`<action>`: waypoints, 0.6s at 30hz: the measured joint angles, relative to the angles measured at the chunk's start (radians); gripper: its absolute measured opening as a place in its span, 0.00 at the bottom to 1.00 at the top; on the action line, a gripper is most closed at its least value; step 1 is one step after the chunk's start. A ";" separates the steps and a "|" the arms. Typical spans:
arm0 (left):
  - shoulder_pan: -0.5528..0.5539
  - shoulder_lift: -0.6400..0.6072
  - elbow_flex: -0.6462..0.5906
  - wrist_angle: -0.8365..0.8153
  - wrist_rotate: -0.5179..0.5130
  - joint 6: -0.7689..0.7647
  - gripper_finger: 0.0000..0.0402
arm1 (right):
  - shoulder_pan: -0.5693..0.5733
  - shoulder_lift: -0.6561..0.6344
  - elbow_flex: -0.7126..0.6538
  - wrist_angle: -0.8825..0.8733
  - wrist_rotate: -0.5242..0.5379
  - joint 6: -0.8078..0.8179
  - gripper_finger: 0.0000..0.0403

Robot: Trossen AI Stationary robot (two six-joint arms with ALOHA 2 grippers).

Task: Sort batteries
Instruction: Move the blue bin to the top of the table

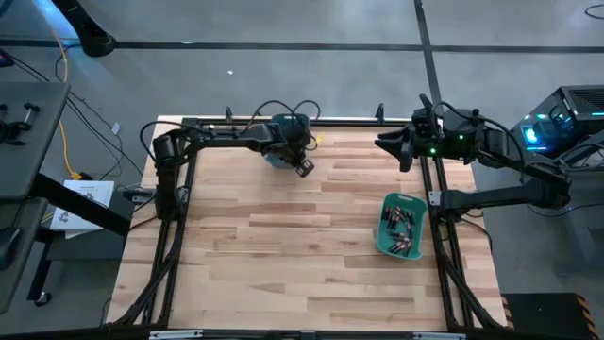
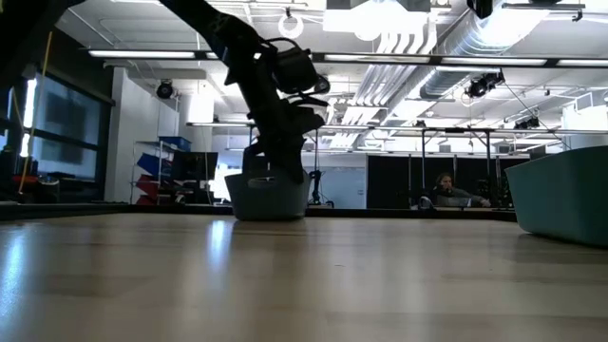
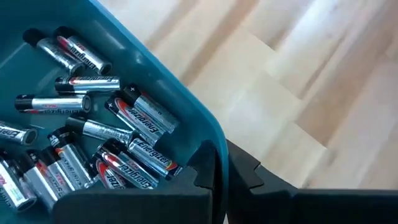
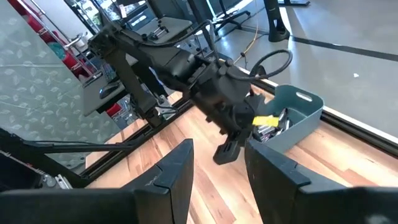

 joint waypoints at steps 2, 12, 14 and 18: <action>0.018 0.000 0.000 0.006 0.008 0.028 0.00 | 0.000 0.000 0.000 0.001 -0.003 0.000 0.34; 0.030 0.005 -0.004 0.061 0.014 0.072 0.07 | 0.001 0.000 0.000 -0.010 -0.008 0.024 0.34; 0.026 0.005 -0.004 0.086 0.004 0.073 0.11 | 0.001 0.000 0.000 -0.015 -0.007 0.024 0.34; 0.026 0.005 -0.004 0.102 -0.006 0.073 0.20 | 0.001 0.000 0.000 -0.025 -0.007 0.026 0.34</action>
